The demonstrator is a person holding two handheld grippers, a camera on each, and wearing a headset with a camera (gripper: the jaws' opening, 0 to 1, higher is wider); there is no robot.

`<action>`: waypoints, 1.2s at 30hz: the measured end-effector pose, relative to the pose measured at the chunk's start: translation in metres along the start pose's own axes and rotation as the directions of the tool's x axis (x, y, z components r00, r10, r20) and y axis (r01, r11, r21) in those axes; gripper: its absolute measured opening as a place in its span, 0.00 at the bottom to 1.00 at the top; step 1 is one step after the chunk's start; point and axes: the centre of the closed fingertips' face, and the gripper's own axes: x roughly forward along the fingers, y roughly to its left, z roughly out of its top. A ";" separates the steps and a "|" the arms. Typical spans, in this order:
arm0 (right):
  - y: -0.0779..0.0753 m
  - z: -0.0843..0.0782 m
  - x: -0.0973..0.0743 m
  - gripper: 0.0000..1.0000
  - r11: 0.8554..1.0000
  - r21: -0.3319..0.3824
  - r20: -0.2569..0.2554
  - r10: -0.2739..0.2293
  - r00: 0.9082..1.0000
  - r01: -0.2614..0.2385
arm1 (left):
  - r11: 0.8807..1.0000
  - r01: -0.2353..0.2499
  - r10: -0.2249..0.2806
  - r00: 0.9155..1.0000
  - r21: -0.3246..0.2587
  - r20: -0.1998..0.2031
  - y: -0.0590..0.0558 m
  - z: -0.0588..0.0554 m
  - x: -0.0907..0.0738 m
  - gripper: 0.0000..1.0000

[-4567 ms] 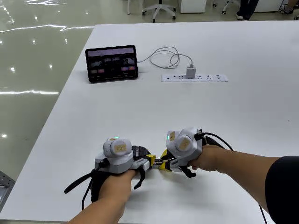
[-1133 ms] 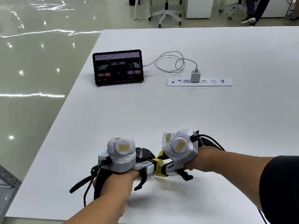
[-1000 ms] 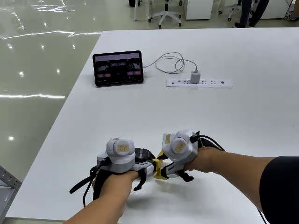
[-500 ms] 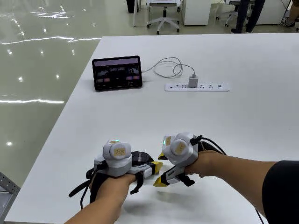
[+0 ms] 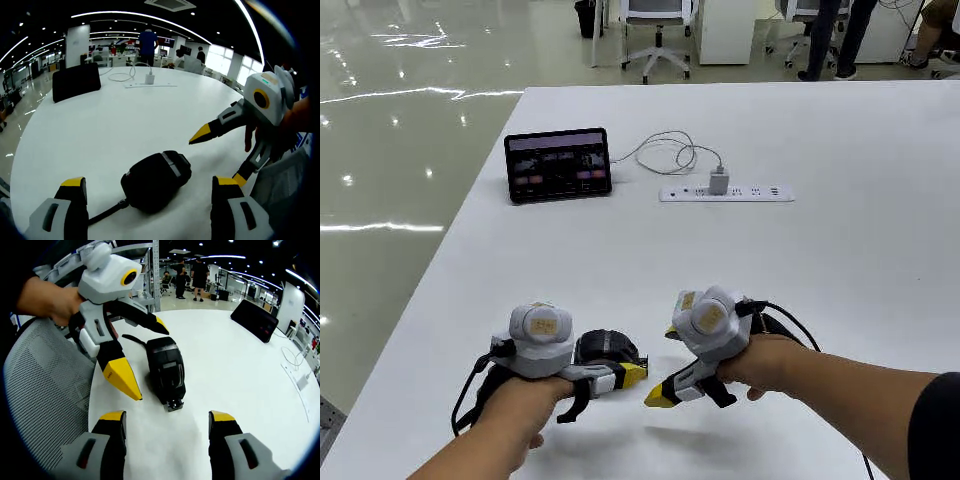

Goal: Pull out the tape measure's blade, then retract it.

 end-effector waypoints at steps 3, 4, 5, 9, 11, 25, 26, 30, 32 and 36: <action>-0.001 -0.002 -0.004 0.65 1.000 0.026 0.014 -0.016 1.000 0.015 | 1.000 0.013 -0.013 1.000 0.018 -0.004 0.001 -0.005 -0.004 1.00; -0.001 -0.002 -0.005 0.66 0.999 0.031 0.017 -0.016 1.000 0.016 | 1.000 0.001 -0.001 1.000 0.027 -0.002 0.003 -0.005 -0.005 1.00; -0.002 -0.003 -0.007 0.67 0.999 0.040 0.022 -0.026 0.999 0.025 | 0.999 -0.005 0.005 1.000 0.041 0.005 0.007 -0.006 -0.007 1.00; -0.006 -0.004 -0.016 0.71 0.996 0.079 0.038 -0.053 0.998 0.050 | 0.999 0.000 -0.001 1.000 0.044 0.020 0.009 -0.003 -0.015 1.00; -0.008 -0.005 -0.020 0.73 0.994 0.092 0.055 -0.065 0.996 0.060 | 0.999 0.004 -0.005 1.000 0.052 0.029 0.012 -0.002 -0.017 1.00; -0.015 -0.034 -0.052 0.78 0.974 0.187 0.086 -0.144 0.986 0.126 | 0.988 0.094 -0.104 0.991 0.123 0.081 0.000 0.006 -0.037 1.00; -0.016 -0.035 -0.053 0.78 0.973 0.190 0.088 -0.149 0.985 0.130 | 0.987 0.102 -0.112 0.991 0.123 0.076 0.000 0.005 -0.037 1.00; -0.019 -0.038 -0.064 0.80 0.960 0.238 0.112 -0.177 0.978 0.147 | 0.985 0.116 -0.128 0.988 0.125 0.088 -0.001 0.006 -0.044 1.00; -0.020 -0.038 -0.069 0.82 0.953 0.268 0.130 -0.184 0.974 0.144 | 0.987 0.110 -0.121 0.989 0.121 0.080 0.003 0.003 -0.044 1.00; -0.018 -0.044 -0.079 0.91 0.945 0.284 0.135 -0.205 0.969 0.161 | 0.986 0.099 -0.111 0.990 0.131 0.085 0.006 0.003 -0.051 1.00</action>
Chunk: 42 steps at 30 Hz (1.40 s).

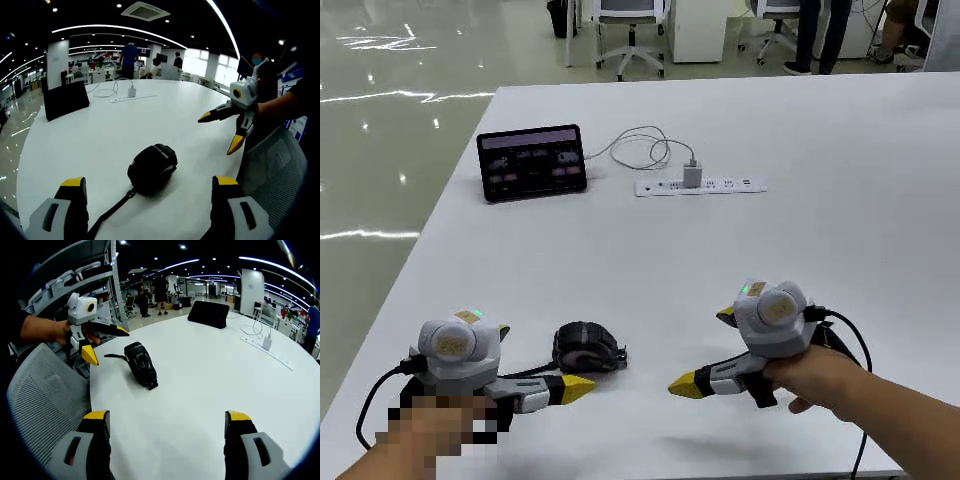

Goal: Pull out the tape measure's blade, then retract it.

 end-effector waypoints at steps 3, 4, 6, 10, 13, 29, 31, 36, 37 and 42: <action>-0.001 -0.003 -0.011 0.94 1.000 0.022 0.025 -0.008 1.000 0.008 | 1.000 0.010 -0.010 1.000 0.000 0.001 -0.002 -0.002 -0.004 1.00; -0.002 -0.006 -0.015 0.96 1.000 0.028 0.028 -0.010 1.000 0.009 | 1.000 0.013 -0.013 1.000 -0.004 -0.003 -0.001 -0.004 -0.005 1.00; -0.004 -0.011 -0.022 0.98 0.999 0.035 0.026 -0.014 1.000 0.013 | 1.000 0.015 -0.015 1.000 -0.018 -0.013 0.000 -0.008 -0.007 1.00; -0.009 -0.021 -0.033 1.00 0.999 0.043 0.024 -0.020 1.000 0.019 | 0.999 0.011 -0.012 0.999 -0.031 -0.030 0.002 -0.013 -0.012 1.00; -0.011 -0.028 -0.041 1.00 0.999 0.039 0.025 -0.014 1.000 0.013 | 1.000 0.011 -0.011 1.000 -0.009 -0.015 0.001 -0.012 -0.016 1.00; -0.024 -0.062 -0.083 1.00 0.998 0.032 0.037 -0.051 0.998 0.050 | 1.000 0.017 -0.016 0.998 0.006 -0.057 0.008 -0.037 -0.034 1.00; -0.028 -0.067 -0.089 1.00 0.998 0.025 0.038 -0.061 0.997 0.060 | 1.000 0.021 -0.021 0.998 -0.007 -0.052 0.010 -0.039 -0.035 1.00; -0.037 -0.083 -0.106 1.00 0.996 0.048 0.040 -0.078 0.996 0.076 | 1.000 -0.004 0.004 0.999 -0.012 -0.045 0.015 -0.037 -0.037 1.00; -0.038 -0.084 -0.110 1.00 0.995 0.059 0.045 -0.081 0.996 0.079 | 1.000 -0.002 0.002 0.999 -0.010 -0.046 0.014 -0.037 -0.037 1.00; -0.049 -0.095 -0.127 1.00 0.990 0.085 0.042 -0.120 0.992 0.116 | 1.000 0.012 -0.013 0.999 -0.005 -0.049 0.015 -0.037 -0.039 1.00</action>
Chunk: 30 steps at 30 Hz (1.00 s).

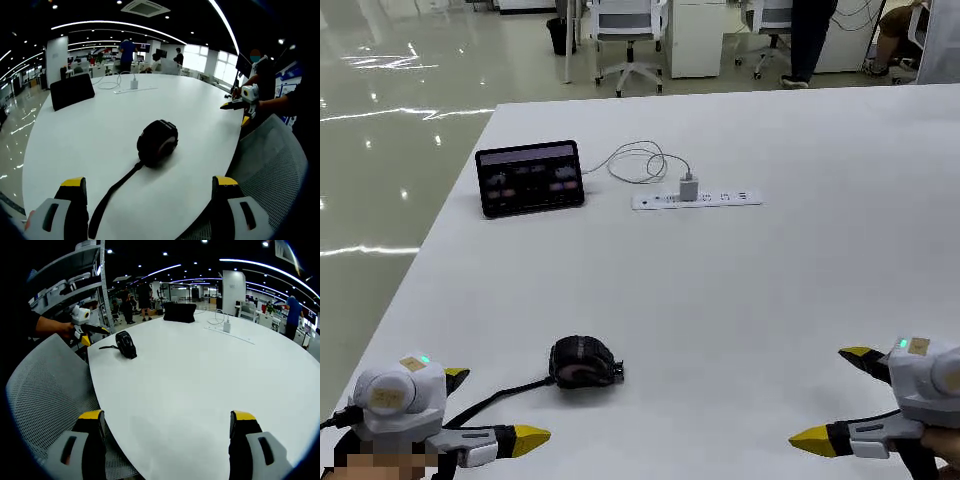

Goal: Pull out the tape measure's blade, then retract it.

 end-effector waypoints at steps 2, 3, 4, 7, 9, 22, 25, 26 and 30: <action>-0.003 -0.003 -0.004 1.00 1.000 0.002 -0.004 -0.008 1.000 0.008 | 1.000 -0.002 0.002 1.000 -0.003 -0.004 0.001 0.000 0.000 1.00; -0.005 -0.004 -0.005 1.00 1.000 0.002 -0.005 -0.010 1.000 0.010 | 1.000 -0.003 0.003 1.000 -0.008 -0.006 0.002 0.001 0.000 1.00; -0.004 -0.007 -0.006 1.00 1.000 -0.003 -0.017 -0.005 1.000 0.005 | 1.000 -0.001 0.001 1.000 -0.011 -0.002 0.002 0.002 -0.001 1.00; -0.002 -0.006 -0.009 1.00 1.000 -0.022 -0.030 -0.002 1.000 0.001 | 1.000 0.001 -0.001 1.000 -0.015 0.000 0.002 0.004 0.000 1.00; -0.003 -0.005 -0.010 1.00 1.000 -0.025 -0.031 -0.004 1.000 0.004 | 1.000 0.003 -0.003 1.000 -0.015 0.003 0.004 0.004 0.001 1.00; -0.001 0.000 -0.013 1.00 1.000 -0.002 -0.013 -0.020 1.000 0.020 | 1.000 0.004 -0.004 1.000 -0.025 0.003 -0.005 0.010 0.001 1.00; 0.004 -0.002 -0.012 1.00 1.000 0.005 -0.015 -0.018 1.000 0.018 | 1.000 0.013 -0.012 1.000 -0.027 0.002 -0.008 0.010 0.001 1.00; 0.005 -0.002 -0.012 1.00 1.000 0.005 -0.014 -0.018 1.000 0.018 | 1.000 0.013 -0.013 1.000 -0.026 0.000 -0.009 0.009 0.001 1.00; 0.005 -0.003 -0.012 1.00 1.000 0.004 -0.013 -0.018 1.000 0.018 | 0.999 0.019 -0.019 1.000 -0.034 -0.001 -0.009 0.009 0.000 1.00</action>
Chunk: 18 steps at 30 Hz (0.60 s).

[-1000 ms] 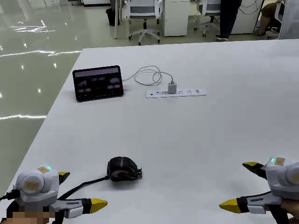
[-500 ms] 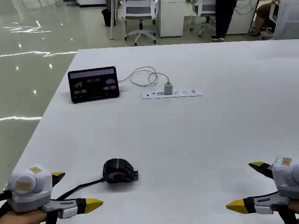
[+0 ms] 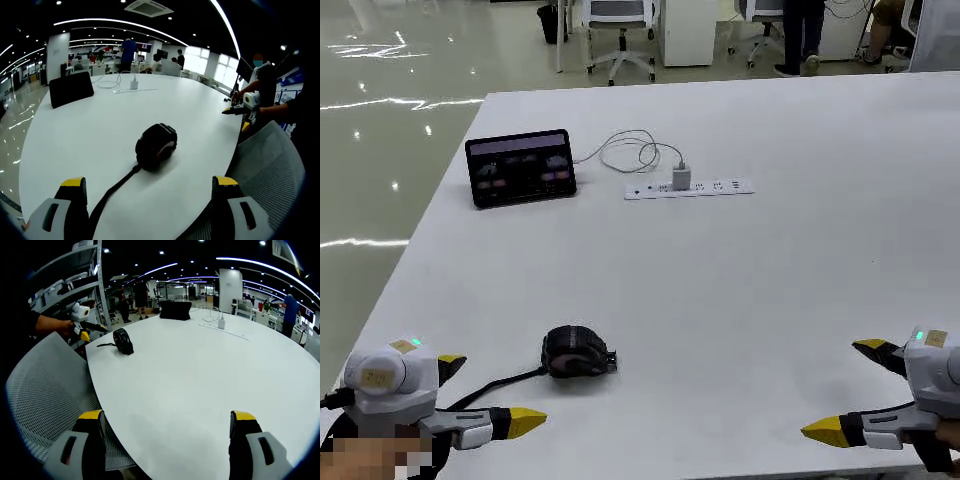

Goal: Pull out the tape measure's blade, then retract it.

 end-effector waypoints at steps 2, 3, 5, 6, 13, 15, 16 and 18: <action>-0.001 0.000 -0.001 1.00 1.000 -0.002 0.000 -0.003 1.000 0.003 | 1.000 -0.005 0.005 1.000 -0.002 0.000 0.001 0.000 0.000 1.00; 0.000 0.000 -0.001 1.00 1.000 0.001 0.001 -0.003 1.000 0.003 | 1.000 -0.003 0.003 1.000 -0.003 -0.001 0.002 0.000 0.000 1.00; 0.000 0.001 -0.002 1.00 1.000 0.003 0.006 -0.005 1.000 0.005 | 1.000 -0.002 0.001 1.000 -0.006 -0.008 0.001 -0.001 0.000 1.00; 0.000 0.002 -0.002 1.00 1.000 0.003 0.006 -0.006 1.000 0.006 | 1.000 -0.003 0.003 1.000 -0.003 -0.009 0.001 -0.001 0.000 1.00; 0.000 -0.001 -0.001 1.00 1.000 0.002 0.001 -0.001 1.000 0.001 | 1.000 -0.005 0.005 1.000 -0.005 -0.007 0.001 -0.001 -0.001 1.00; 0.000 -0.001 -0.002 1.00 1.000 -0.001 -0.001 0.000 1.000 0.000 | 1.000 -0.009 0.009 1.000 -0.010 -0.003 0.003 0.000 -0.002 1.00; 0.000 -0.001 -0.002 1.00 1.000 -0.001 -0.001 0.001 1.000 -0.001 | 1.000 -0.007 0.007 1.000 -0.014 -0.002 0.003 0.000 -0.002 1.00; -0.003 -0.001 -0.002 1.00 1.000 0.000 0.002 -0.002 1.000 0.002 | 1.000 -0.013 0.013 1.000 -0.012 0.001 0.004 0.000 -0.003 1.00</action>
